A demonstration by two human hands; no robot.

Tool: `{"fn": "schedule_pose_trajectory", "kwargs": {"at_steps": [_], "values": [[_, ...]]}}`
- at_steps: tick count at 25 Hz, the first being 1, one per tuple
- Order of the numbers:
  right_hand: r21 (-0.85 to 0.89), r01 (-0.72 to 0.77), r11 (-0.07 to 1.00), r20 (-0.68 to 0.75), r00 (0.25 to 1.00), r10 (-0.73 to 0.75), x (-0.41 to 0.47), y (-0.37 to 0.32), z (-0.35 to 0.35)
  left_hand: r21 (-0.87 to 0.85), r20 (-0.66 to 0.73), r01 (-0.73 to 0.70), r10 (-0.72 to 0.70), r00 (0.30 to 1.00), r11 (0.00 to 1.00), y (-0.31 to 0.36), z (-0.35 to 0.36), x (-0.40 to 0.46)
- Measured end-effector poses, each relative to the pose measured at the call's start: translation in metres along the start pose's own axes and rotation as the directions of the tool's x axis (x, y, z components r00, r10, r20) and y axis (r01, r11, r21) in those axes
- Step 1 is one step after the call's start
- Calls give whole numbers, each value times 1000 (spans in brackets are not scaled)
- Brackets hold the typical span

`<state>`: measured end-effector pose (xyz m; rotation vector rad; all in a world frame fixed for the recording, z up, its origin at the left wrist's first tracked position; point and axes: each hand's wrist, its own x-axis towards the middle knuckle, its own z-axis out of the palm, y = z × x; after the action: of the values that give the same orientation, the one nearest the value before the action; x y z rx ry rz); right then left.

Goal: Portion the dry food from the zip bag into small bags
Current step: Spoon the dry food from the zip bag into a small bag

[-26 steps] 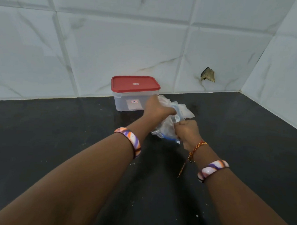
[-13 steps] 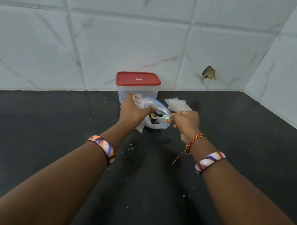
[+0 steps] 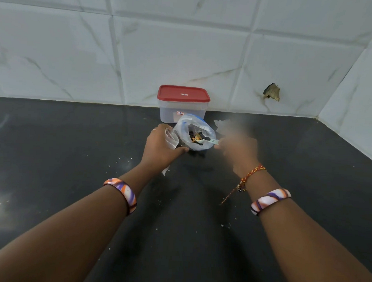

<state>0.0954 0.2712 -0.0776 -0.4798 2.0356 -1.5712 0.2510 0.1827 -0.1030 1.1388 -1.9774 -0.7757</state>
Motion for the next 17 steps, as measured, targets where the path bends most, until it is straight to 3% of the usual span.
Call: {"fn": "schedule_pose_trajectory", "kwargs": {"at_steps": [8,11,12,14,15,17], "values": [[56,40,998,227,973,-52,-35,-36,-16,130,135,-81,63,989,988,1,2,-10],[-83,219,972,296,937,-186,-51,-45,-6,55,131,-97,89,987,994,6,4,-15],[-193,367,910,308,903,-299,-54,-46,-1,15,120,-85,83,989,996,9,4,-16],[-444,671,594,378,741,-554,-58,-44,7,-83,80,-33,40,996,996,13,3,-17],[-534,759,372,429,622,-655,-62,-42,10,-133,56,-2,9,998,991,14,2,-16],[-611,790,-42,485,332,-810,-65,-38,13,-203,25,43,-39,999,978,14,-2,-15]]}}
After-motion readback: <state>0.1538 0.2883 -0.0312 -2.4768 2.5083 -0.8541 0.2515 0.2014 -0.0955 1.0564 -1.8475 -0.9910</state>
